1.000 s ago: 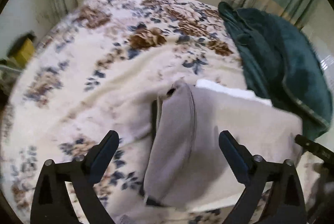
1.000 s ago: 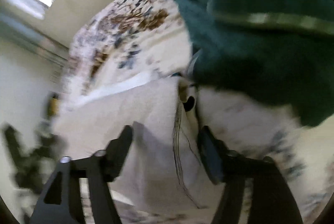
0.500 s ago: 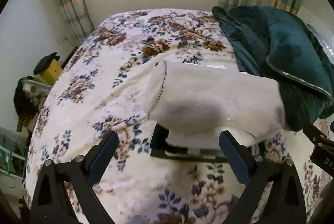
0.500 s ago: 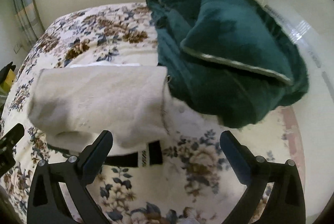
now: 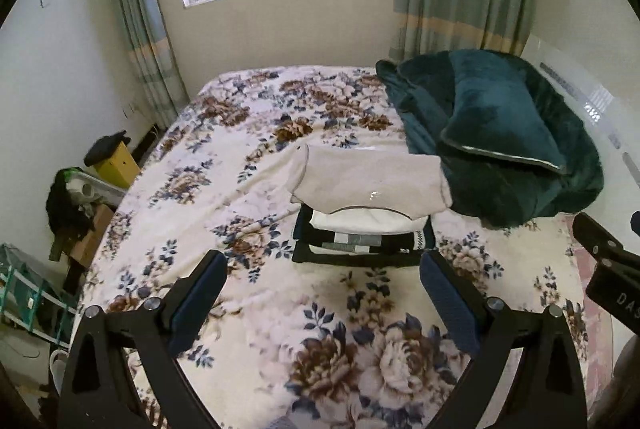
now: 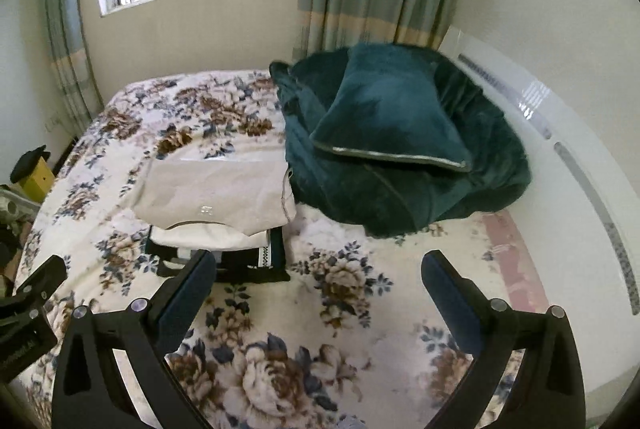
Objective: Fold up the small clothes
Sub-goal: 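Carry the folded shirt with both grippers onto the stack of folded clothes, then open both grippers and withdraw from the stack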
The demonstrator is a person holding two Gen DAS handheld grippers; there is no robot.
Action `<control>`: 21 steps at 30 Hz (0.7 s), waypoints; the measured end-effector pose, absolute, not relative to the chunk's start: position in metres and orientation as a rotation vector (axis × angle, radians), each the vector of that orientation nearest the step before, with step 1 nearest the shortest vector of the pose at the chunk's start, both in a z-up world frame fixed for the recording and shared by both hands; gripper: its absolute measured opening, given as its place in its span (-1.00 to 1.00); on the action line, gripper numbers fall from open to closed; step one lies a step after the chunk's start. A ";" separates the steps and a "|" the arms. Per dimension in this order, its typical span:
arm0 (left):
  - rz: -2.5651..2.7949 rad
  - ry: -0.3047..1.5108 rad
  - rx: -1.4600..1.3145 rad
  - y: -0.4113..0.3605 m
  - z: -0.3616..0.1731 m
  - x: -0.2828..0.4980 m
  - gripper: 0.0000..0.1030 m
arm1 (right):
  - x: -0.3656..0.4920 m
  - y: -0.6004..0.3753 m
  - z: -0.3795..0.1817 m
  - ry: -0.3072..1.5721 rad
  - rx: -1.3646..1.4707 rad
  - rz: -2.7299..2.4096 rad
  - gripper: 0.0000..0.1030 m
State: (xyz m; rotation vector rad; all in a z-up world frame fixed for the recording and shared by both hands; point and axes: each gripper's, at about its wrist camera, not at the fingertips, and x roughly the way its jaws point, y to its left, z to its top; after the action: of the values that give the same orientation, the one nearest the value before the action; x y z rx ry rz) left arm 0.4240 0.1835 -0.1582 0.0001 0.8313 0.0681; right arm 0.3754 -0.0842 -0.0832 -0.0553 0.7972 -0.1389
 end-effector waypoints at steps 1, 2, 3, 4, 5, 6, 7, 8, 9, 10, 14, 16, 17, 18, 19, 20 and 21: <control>0.069 0.827 -0.008 0.184 -0.151 0.414 0.91 | 0.362 -0.085 -0.072 0.791 -0.053 -0.132 1.00; 0.069 0.822 -0.013 0.184 -0.145 0.405 0.91 | 0.349 -0.086 -0.063 0.786 -0.050 -0.126 1.00; 0.066 0.810 -0.011 0.184 -0.135 0.392 0.91 | 0.336 -0.087 -0.053 0.775 -0.048 -0.123 1.00; 0.065 0.800 -0.011 0.182 -0.129 0.383 0.91 | 0.322 -0.088 -0.042 0.763 -0.047 -0.117 1.00; 0.066 0.789 -0.010 0.182 -0.122 0.374 0.91 | 0.308 -0.088 -0.033 0.752 -0.049 -0.111 1.00; 0.068 0.780 -0.007 0.182 -0.115 0.365 0.91 | 0.293 -0.088 -0.022 0.738 -0.052 -0.106 1.00; 0.067 0.772 -0.012 0.183 -0.108 0.356 0.91 | 0.283 -0.087 -0.015 0.731 -0.053 -0.099 1.00; 0.068 0.765 -0.018 0.183 -0.103 0.349 0.91 | 0.271 -0.086 -0.007 0.724 -0.050 -0.093 1.00; 0.070 0.759 -0.022 0.184 -0.097 0.341 0.91 | 0.263 -0.086 0.001 0.719 -0.050 -0.086 1.00; 0.068 0.755 -0.025 0.184 -0.091 0.334 0.91 | 0.251 -0.085 0.010 0.708 -0.052 -0.079 1.00; 0.074 0.728 -0.038 0.186 -0.073 0.308 0.91 | 0.219 -0.084 0.035 0.670 -0.055 -0.061 1.00; 0.082 0.723 -0.047 0.188 -0.070 0.299 0.91 | 0.204 -0.084 0.046 0.654 -0.054 -0.052 1.00; 0.080 0.725 -0.048 0.188 -0.069 0.294 0.91 | 0.201 -0.083 0.050 0.647 -0.054 -0.048 1.00; 0.081 0.728 -0.052 0.189 -0.068 0.292 0.91 | 0.196 -0.083 0.054 0.640 -0.051 -0.045 1.00; 0.083 0.726 -0.055 0.189 -0.067 0.288 0.91 | 0.192 -0.084 0.057 0.636 -0.050 -0.042 1.00; 0.085 0.723 -0.051 0.189 -0.066 0.285 0.91 | 0.188 -0.084 0.059 0.634 -0.049 -0.038 1.00; 0.089 0.720 -0.047 0.189 -0.064 0.283 0.91 | 0.183 -0.084 0.062 0.631 -0.048 -0.036 1.00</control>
State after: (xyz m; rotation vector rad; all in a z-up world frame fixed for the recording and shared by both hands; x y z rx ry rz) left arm 0.2833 0.1892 -0.0643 -0.0467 0.7198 0.0886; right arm 0.1832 -0.0836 0.0623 -0.0480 0.6307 -0.0363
